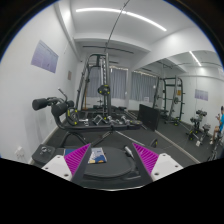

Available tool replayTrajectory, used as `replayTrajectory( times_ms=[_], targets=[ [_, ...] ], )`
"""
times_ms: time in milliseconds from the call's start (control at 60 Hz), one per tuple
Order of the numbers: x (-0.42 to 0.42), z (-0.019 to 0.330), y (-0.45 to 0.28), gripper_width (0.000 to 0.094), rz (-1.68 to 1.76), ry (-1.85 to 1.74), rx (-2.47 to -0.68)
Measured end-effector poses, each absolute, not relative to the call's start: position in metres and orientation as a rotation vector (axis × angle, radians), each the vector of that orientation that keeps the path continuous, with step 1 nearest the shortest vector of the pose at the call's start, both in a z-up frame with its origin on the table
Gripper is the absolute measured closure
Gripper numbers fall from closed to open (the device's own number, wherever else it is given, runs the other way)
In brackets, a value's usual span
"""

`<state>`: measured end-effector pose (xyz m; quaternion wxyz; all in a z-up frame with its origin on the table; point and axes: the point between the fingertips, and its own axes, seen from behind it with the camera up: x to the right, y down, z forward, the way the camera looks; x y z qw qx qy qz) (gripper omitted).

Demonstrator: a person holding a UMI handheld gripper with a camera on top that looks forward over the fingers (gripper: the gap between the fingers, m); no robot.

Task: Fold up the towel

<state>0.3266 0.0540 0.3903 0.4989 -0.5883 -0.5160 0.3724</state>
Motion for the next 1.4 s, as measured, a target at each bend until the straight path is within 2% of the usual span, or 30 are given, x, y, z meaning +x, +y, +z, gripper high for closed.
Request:
replayTrajectory(
  times_ms=[300, 450, 800, 1083, 1400],
  targets=[
    [0.306, 0.349, 0.033, 0.0084, 0.884, -1.32, -1.466],
    [0.288, 0.316, 0.012, 0.0083, 0.893, -1.383, -1.506],
    [0.262, 0.211, -0.073, 0.0081, 0.85, -1.543, -1.516],
    [0.226, 0.15, -0.157, 0.0079, 0.933, -1.63, -1.515],
    [0.154, 0.115, -0.233, 0.0078, 1.046, -1.669, -1.438]
  ],
)
